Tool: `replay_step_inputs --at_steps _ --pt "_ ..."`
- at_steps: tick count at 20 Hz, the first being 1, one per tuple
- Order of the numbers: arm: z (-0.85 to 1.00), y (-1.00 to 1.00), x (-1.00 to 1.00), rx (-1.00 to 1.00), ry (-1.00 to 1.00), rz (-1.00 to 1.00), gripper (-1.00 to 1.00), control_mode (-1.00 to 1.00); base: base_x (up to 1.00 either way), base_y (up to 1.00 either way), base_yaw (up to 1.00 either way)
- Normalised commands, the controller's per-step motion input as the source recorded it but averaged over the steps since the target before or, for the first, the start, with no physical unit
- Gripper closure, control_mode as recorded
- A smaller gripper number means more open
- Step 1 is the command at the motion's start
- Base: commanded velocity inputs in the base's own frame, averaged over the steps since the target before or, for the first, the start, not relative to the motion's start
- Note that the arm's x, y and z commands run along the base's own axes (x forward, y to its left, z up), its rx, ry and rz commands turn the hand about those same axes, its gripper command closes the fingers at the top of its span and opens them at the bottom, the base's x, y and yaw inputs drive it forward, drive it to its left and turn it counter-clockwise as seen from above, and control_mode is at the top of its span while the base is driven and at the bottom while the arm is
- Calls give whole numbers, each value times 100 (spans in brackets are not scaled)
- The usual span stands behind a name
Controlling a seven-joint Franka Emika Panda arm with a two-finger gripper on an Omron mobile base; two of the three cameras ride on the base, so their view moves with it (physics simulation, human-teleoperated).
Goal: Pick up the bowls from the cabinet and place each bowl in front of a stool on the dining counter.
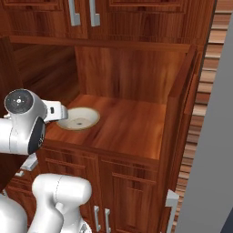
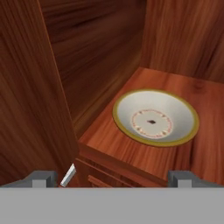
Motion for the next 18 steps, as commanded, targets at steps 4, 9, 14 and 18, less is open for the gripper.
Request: replay_step_inputs --at_steps 4,9,14,18 --pt "0 0 0 0 0 0 -100 100 0 0 0" --pt "-2 0 0 0 0 0 -100 -100 0 0 0" --pt "-7 -21 1 5 2 -2 -100 -100 0 0 0" --pt "-1 -36 10 12 4 -7 -100 -100 0 0 0"
